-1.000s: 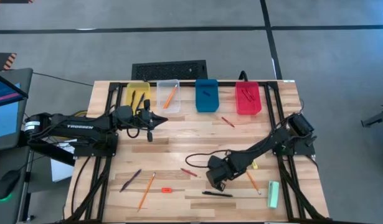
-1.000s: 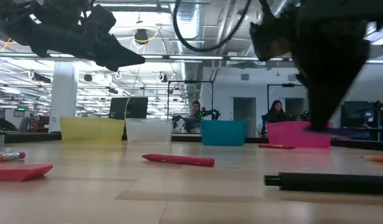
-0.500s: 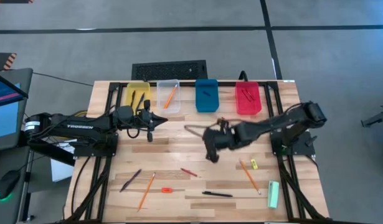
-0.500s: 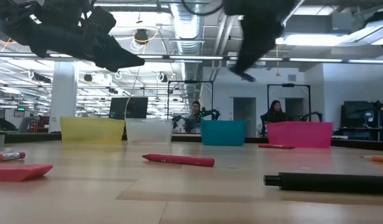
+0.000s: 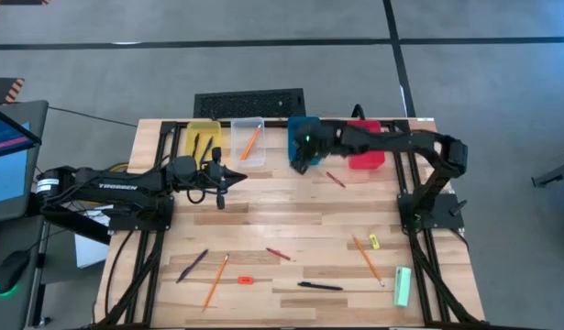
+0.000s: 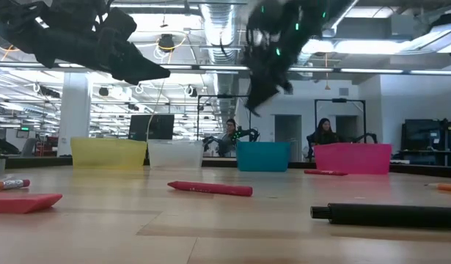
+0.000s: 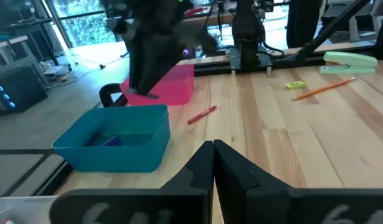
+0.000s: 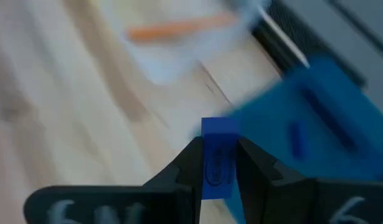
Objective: Sort crayons/erasers/pens/pencils in bins
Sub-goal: Put the blue eraser into the blue bin
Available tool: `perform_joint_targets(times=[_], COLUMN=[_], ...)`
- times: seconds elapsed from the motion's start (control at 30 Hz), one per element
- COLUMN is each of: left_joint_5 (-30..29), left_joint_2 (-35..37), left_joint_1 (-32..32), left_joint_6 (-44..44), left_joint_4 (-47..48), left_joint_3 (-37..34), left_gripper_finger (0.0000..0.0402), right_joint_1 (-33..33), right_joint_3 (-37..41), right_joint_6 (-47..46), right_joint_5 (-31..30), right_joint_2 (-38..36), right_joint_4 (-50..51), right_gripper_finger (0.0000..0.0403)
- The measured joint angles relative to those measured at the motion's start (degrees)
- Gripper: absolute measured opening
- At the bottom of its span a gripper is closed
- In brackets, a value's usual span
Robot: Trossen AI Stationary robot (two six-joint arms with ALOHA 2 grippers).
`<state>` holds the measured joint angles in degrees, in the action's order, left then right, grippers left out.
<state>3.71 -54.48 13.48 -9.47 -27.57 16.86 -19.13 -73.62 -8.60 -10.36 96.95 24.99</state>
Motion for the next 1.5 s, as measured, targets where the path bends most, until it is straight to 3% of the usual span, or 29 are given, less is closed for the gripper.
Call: perform_joint_targets(times=[0.23, 0.67, 1.23, 1.5], left_joint_5=[-0.34, -0.95, -1.08, -1.09], left_joint_2=[0.02, 0.02, 0.02, 0.02], left_joint_1=[0.04, 0.12, 0.12, 0.12], left_joint_6=[-0.07, -0.43, -0.55, -0.52], left_joint_4=[-0.10, -0.07, -0.01, 0.02], left_joint_3=[0.00, 0.00, 0.00, 0.00], left_gripper_finger=[0.0001, 0.0001, 0.0001, 0.0001], right_joint_1=[-7.43, -12.30, -13.30, -13.27], right_joint_3=[-0.84, -9.57, -9.88, -9.86], right_joint_6=[2.79, 6.12, 7.12, 5.92], right_joint_5=[6.67, 7.60, 7.61, 7.57], right_joint_2=[7.33, 19.34, 19.77, 19.77], right_joint_4=[-1.54, 2.61, 2.23, 2.21], right_gripper_finger=[0.0087, 0.0087, 0.0090, 0.0144])
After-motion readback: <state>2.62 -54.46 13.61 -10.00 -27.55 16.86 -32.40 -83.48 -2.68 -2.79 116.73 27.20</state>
